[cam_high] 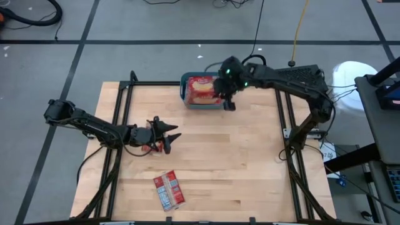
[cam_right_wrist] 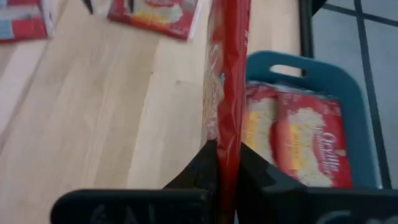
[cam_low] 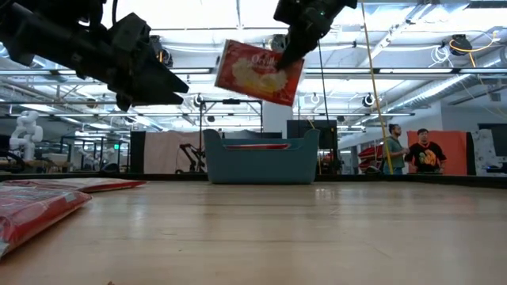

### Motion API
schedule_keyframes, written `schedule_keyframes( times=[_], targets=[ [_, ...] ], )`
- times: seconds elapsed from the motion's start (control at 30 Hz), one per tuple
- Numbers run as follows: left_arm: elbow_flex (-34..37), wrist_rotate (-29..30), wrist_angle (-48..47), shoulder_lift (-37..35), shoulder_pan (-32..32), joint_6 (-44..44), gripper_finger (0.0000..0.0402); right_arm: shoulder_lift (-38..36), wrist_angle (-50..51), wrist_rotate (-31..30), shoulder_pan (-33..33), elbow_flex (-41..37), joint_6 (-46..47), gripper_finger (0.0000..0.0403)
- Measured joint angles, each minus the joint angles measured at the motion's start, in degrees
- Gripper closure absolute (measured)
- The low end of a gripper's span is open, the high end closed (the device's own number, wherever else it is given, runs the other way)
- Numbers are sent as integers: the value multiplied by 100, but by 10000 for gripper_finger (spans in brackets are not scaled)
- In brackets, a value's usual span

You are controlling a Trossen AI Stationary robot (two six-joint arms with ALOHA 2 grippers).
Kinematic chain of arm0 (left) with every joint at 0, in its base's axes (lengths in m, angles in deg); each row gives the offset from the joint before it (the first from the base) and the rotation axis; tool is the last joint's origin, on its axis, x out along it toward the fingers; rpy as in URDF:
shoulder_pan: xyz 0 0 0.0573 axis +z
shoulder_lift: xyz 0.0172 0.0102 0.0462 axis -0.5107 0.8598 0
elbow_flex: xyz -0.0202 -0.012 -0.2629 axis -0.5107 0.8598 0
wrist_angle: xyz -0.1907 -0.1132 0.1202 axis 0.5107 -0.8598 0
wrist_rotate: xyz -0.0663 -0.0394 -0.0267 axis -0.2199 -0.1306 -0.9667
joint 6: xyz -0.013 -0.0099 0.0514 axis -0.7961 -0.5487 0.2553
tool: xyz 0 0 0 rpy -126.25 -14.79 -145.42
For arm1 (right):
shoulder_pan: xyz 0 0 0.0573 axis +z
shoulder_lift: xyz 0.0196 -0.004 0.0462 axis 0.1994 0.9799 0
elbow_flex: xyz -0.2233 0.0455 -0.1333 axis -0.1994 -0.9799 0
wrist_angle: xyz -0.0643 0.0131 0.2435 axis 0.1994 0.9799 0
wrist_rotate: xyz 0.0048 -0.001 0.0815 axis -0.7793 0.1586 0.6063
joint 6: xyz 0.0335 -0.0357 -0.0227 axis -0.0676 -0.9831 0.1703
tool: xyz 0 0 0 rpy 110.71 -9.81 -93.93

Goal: Sort popcorn bags into baskets
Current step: Put the red popcorn bag into the blue bin

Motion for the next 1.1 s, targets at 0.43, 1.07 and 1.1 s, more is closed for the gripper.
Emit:
schedule_keyframes(
  times=[0.43,1.07,1.1],
  targets=[
    [0,68,9,3,-56,174,222,432,278,738,-1187,1372,-160,389],
    [2,70,-1,7,-45,315,222,2734,1846,1010,-1827,3313,-1347,389],
    [2,70,-1,7,-45,316,222,2792,1842,1078,-1852,3313,-1363,389]
  ],
)
